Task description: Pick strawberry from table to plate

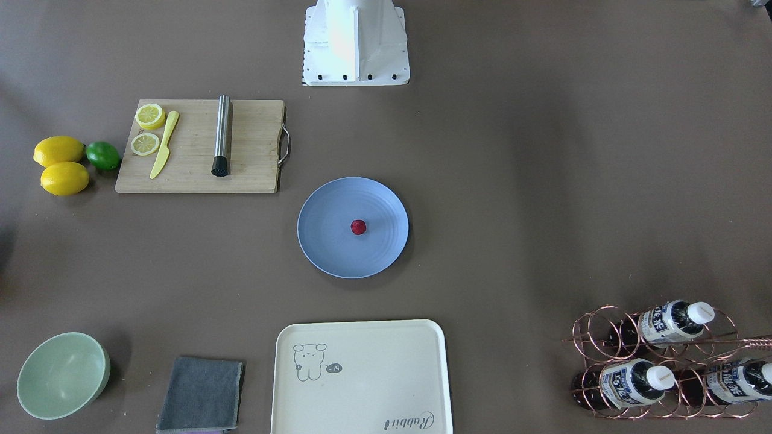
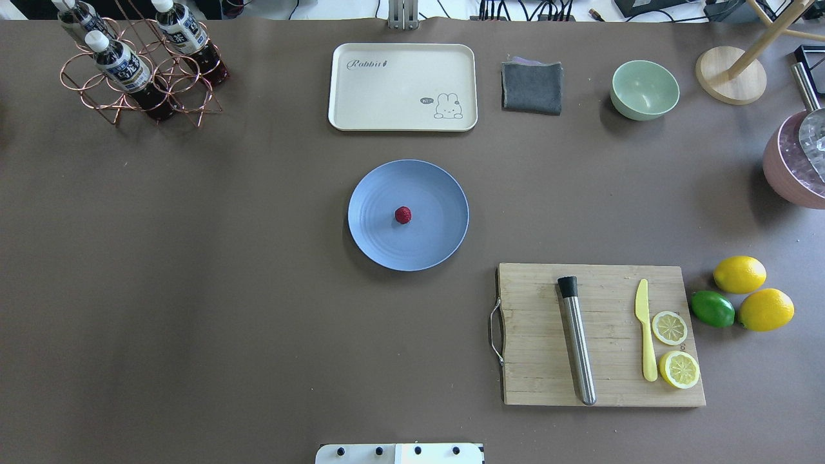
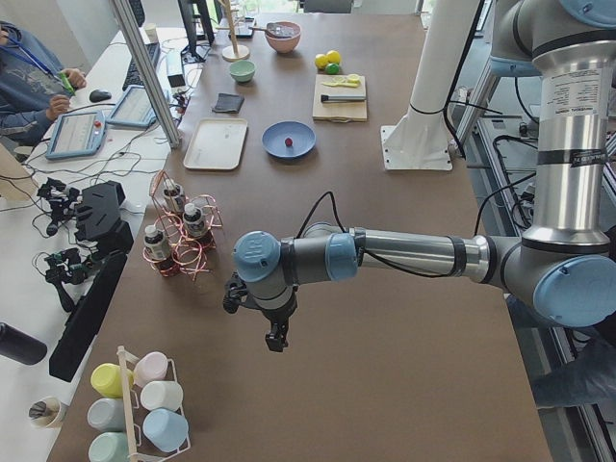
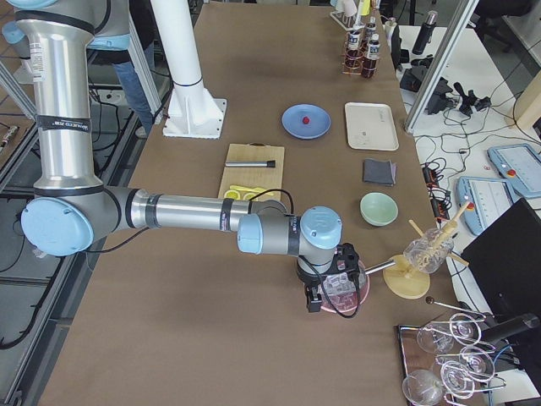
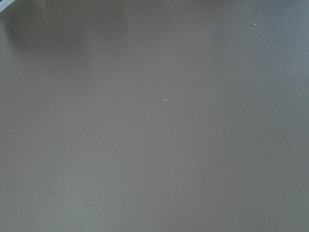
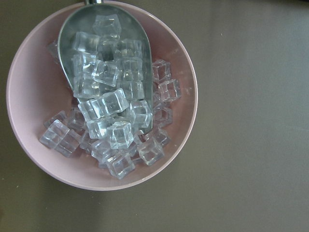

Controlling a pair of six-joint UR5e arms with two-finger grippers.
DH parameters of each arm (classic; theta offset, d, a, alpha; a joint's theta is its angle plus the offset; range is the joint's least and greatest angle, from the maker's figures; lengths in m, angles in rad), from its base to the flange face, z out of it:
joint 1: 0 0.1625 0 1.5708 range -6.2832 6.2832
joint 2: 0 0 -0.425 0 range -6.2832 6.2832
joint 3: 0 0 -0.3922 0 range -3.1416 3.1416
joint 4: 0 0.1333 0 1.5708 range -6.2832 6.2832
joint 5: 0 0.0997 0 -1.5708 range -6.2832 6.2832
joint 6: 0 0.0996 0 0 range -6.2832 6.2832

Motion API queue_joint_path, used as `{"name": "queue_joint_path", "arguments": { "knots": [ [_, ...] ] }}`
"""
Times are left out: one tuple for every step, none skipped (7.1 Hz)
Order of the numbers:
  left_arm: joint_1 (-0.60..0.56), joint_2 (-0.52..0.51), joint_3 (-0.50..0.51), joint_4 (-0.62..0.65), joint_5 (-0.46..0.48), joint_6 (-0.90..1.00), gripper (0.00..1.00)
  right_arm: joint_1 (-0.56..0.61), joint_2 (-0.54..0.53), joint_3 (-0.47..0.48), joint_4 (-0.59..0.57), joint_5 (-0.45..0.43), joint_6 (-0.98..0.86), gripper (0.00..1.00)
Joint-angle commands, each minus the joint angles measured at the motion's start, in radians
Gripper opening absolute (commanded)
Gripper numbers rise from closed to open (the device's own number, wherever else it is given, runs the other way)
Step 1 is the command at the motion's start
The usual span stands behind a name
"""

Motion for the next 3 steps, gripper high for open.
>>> {"name": "queue_joint_path", "arguments": {
  "knots": [
    [0.000, 0.001, 0.001, -0.001, 0.000, 0.001, 0.99, 0.000, -0.003, 0.000, 0.000, 0.000, -0.002, 1.00],
    [0.000, 0.003, 0.001, -0.001, 0.000, 0.003, 0.99, 0.000, -0.011, 0.002, 0.000, 0.000, -0.003, 1.00],
    [0.000, 0.003, 0.001, -0.001, 0.002, 0.006, 0.99, 0.000, -0.017, 0.005, 0.000, 0.002, -0.006, 1.00]
  ]
}}
